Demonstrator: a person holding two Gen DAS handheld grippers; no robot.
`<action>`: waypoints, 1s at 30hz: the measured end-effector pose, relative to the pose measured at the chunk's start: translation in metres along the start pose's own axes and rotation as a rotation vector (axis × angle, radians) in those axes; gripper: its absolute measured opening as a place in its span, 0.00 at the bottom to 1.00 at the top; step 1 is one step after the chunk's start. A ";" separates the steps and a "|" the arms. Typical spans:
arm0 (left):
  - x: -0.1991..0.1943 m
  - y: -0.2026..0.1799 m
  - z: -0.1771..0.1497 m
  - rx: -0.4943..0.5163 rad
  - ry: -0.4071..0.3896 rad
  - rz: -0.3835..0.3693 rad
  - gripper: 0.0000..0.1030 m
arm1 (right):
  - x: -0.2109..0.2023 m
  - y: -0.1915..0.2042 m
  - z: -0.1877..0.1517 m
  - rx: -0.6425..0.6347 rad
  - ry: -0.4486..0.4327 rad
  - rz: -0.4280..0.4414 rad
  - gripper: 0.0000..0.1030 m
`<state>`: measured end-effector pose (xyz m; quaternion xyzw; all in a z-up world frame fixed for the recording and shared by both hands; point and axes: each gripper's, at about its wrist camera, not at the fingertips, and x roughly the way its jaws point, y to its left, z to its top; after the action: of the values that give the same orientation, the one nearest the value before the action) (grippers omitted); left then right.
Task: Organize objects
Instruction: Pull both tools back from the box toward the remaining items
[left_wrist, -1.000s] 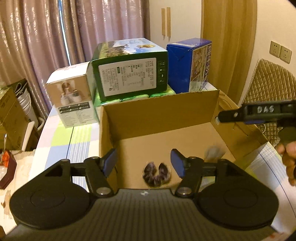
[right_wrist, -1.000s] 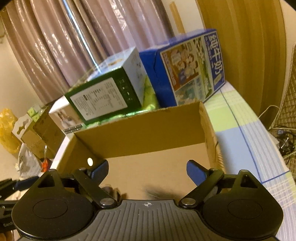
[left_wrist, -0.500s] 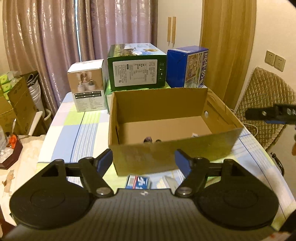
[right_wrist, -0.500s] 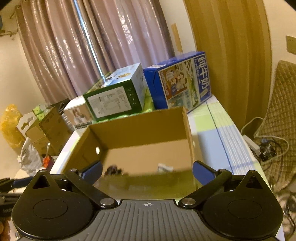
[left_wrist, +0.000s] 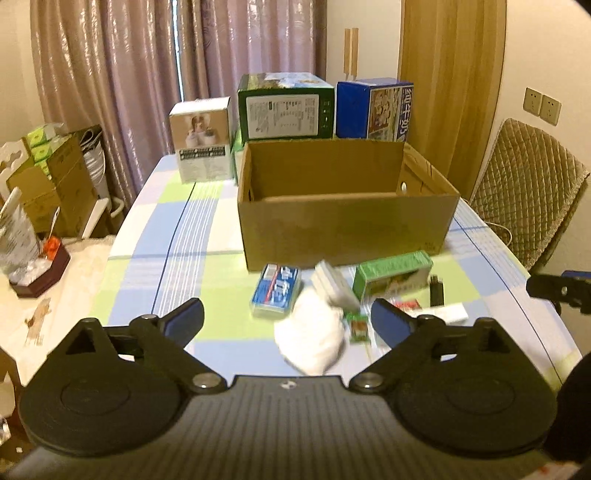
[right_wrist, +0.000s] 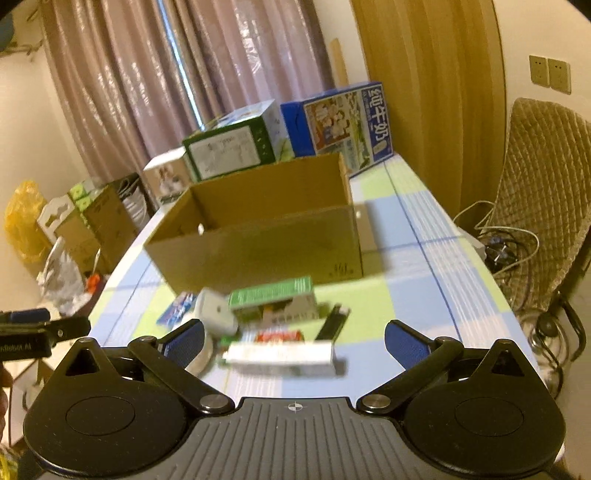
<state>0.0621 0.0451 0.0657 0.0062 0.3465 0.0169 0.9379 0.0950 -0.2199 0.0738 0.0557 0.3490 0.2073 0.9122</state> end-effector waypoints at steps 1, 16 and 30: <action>-0.002 0.000 -0.005 -0.007 0.005 0.002 0.96 | -0.002 0.001 -0.004 -0.006 0.005 0.002 0.98; -0.009 -0.001 -0.030 -0.016 0.038 0.008 0.99 | -0.006 0.000 -0.031 0.000 0.050 0.004 0.98; 0.013 -0.002 -0.034 -0.002 0.073 -0.010 0.99 | 0.021 -0.005 -0.029 -0.139 0.091 0.006 0.98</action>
<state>0.0494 0.0434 0.0311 0.0029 0.3804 0.0129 0.9247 0.0920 -0.2163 0.0380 -0.0161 0.3748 0.2362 0.8964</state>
